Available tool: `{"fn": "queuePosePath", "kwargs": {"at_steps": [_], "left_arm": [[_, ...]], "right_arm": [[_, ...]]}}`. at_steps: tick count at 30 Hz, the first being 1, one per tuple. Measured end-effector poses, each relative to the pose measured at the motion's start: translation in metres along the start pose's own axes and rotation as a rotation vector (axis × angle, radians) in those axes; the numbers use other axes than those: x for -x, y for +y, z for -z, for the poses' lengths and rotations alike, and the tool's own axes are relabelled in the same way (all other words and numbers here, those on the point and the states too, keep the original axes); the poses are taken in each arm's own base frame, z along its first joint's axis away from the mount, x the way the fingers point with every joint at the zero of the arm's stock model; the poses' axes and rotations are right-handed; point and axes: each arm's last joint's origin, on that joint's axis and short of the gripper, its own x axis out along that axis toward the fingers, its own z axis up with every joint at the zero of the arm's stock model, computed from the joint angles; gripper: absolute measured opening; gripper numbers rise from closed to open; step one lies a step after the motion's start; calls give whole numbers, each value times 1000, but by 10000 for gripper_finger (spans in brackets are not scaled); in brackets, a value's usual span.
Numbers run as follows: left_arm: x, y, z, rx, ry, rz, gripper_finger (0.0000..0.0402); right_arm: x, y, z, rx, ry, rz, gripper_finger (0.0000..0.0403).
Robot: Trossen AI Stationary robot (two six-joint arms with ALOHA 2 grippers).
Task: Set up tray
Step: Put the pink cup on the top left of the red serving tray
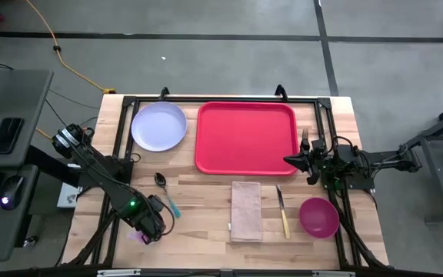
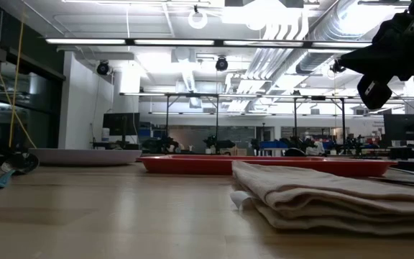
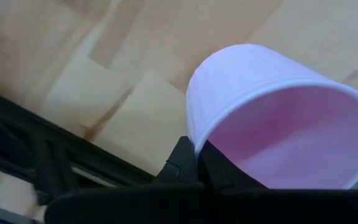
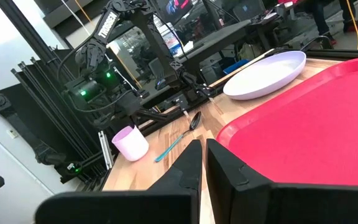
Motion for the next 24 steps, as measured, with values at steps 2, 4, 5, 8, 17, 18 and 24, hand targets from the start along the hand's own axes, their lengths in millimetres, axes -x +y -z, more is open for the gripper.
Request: {"fn": "queuePosePath", "kwargs": {"at_steps": [2,4,5,8,17,18,24], "left_arm": [[1,-2,0,18,-2,14,13],[4,-4,0,26,-4,24,13],[6,-5,1,30,-7,33,13],[13,-8,-5,61,-9,59,13],[54,-5,-43,151,-51,111,12],[59,-3,-49,160,-60,113,12],[92,10,-84,181,-121,150,12]], "right_arm": [[0,0,0,0,0,0,0],[0,0,0,0,0,0,0],[0,0,0,0,0,0,0],[0,0,0,0,0,0,0],[0,0,0,0,0,0,0],[0,0,0,0,0,0,0],[0,0,0,0,0,0,0]]}}
